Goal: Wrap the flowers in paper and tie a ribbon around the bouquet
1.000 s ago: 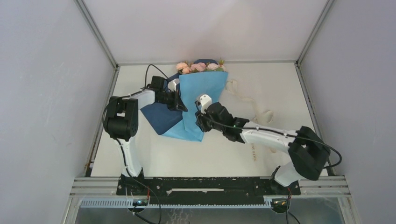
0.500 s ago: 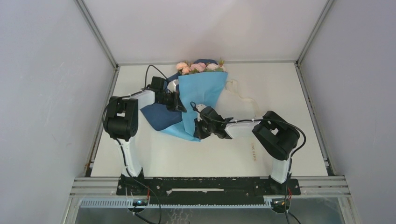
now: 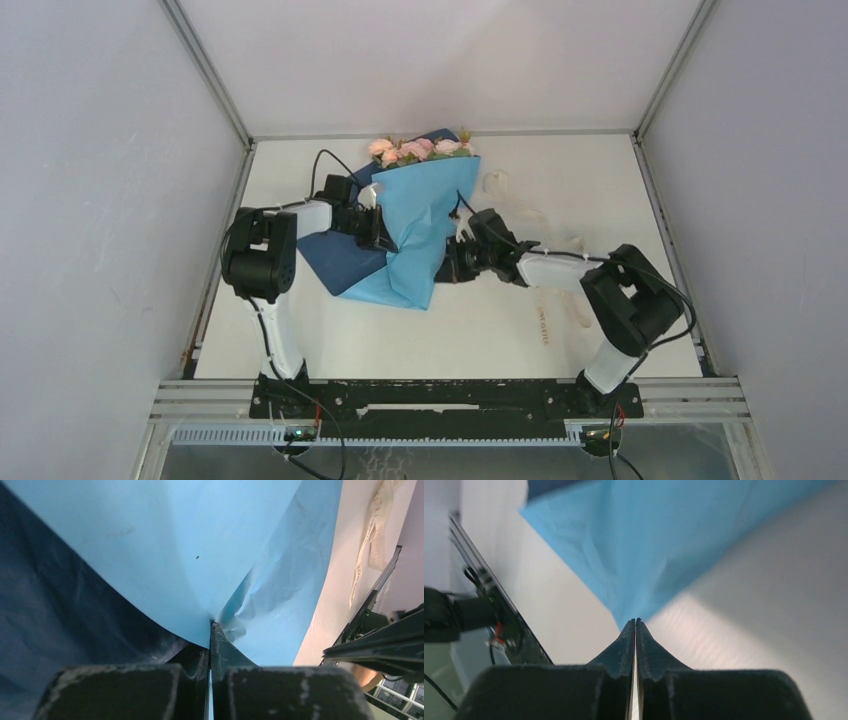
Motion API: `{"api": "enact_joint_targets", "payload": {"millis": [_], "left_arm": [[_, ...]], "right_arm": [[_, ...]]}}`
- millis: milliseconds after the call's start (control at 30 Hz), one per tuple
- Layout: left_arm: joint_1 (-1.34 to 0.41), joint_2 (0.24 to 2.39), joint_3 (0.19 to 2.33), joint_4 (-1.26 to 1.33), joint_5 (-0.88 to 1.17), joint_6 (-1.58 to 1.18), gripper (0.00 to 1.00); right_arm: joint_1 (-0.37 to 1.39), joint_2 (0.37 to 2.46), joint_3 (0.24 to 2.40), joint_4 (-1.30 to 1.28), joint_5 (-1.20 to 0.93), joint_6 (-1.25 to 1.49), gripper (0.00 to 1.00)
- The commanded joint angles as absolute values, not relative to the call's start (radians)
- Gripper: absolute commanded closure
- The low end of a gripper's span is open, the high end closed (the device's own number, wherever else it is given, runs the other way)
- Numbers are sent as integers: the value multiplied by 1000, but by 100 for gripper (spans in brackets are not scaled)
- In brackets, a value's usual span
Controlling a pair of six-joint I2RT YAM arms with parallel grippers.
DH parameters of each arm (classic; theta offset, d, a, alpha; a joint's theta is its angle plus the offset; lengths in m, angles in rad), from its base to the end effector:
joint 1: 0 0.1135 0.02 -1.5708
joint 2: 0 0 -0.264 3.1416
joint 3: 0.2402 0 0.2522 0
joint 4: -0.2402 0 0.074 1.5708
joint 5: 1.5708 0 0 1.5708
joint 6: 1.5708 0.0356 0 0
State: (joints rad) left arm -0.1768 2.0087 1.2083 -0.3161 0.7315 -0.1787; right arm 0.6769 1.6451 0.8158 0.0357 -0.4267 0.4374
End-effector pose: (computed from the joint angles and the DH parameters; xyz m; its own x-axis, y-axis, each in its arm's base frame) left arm 0.3794 -0.0920 0.1283 -0.9450 0.0345 -0.3252 0.2555 0.6983 -0.6687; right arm 0.2433 0.2144 0.1608 -0.8408 -0.1809 -0.5103 -0.4861 0.6673 0.5643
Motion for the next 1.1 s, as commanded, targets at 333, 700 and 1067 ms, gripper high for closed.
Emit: {"api": "enact_joint_targets", "payload": {"millis": [333, 700, 1067], "left_arm": [[-167, 1981, 1171, -304, 748, -161, 100], [-167, 1949, 1140, -287, 747, -150, 100], [-167, 1946, 1132, -286, 744, -155, 100]], "right_arm": [[387, 1907, 933, 187, -473, 670, 96], [345, 1793, 931, 153, -478, 640, 28], [410, 2022, 948, 473, -583, 905, 30]]}}
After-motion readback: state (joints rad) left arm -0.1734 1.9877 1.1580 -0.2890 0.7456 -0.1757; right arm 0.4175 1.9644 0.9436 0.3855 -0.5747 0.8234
